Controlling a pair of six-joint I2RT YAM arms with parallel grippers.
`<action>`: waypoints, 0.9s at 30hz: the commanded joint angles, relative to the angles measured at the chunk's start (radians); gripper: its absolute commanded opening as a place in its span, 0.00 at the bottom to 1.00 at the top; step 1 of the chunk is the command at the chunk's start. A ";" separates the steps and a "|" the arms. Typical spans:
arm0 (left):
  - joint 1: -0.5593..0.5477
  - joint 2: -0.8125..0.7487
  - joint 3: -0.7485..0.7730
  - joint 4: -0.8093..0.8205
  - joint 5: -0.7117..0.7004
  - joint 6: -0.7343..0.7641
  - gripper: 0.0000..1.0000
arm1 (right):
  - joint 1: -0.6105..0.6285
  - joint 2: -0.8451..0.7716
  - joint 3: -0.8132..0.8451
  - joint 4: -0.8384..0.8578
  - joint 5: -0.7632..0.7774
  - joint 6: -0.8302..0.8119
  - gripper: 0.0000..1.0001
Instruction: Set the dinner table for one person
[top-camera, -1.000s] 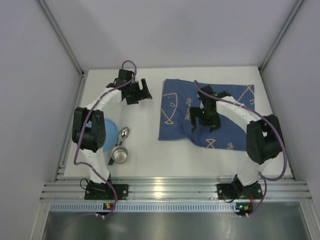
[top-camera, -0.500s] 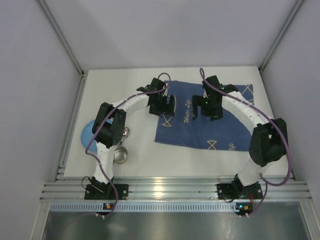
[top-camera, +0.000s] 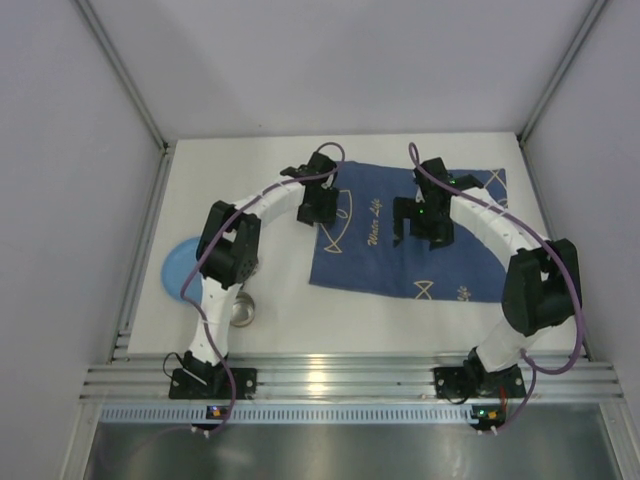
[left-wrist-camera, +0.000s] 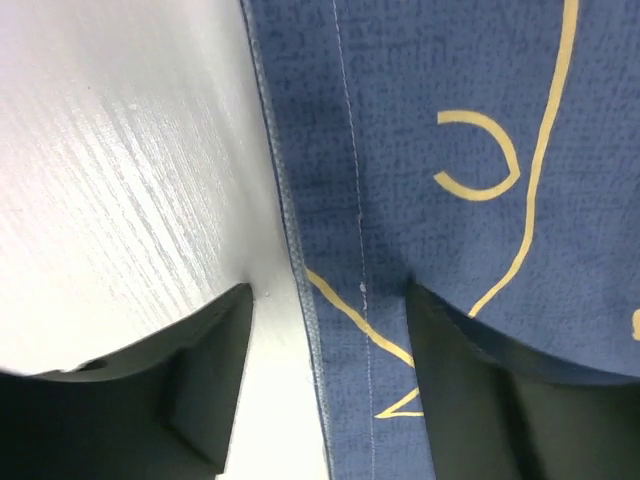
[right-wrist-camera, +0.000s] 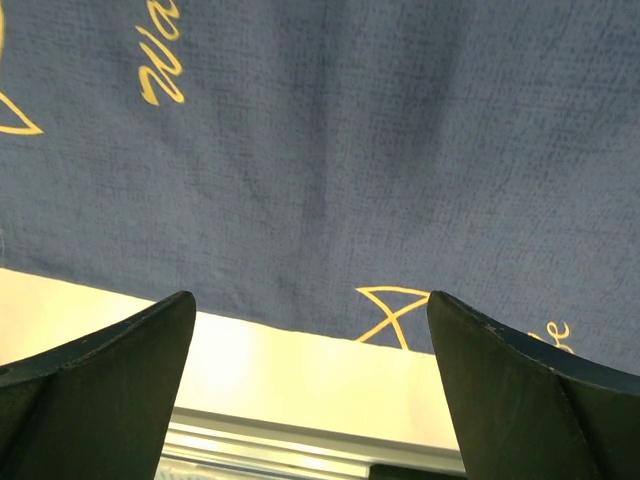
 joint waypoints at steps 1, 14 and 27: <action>-0.007 0.082 0.026 -0.063 0.053 0.016 0.60 | -0.015 -0.048 -0.007 0.024 0.003 0.003 1.00; -0.004 0.138 0.035 -0.111 0.072 0.021 0.00 | -0.036 -0.036 0.006 0.022 -0.005 -0.016 1.00; 0.078 -0.131 -0.343 -0.126 -0.106 -0.041 0.00 | -0.038 0.059 0.098 0.019 -0.028 -0.030 1.00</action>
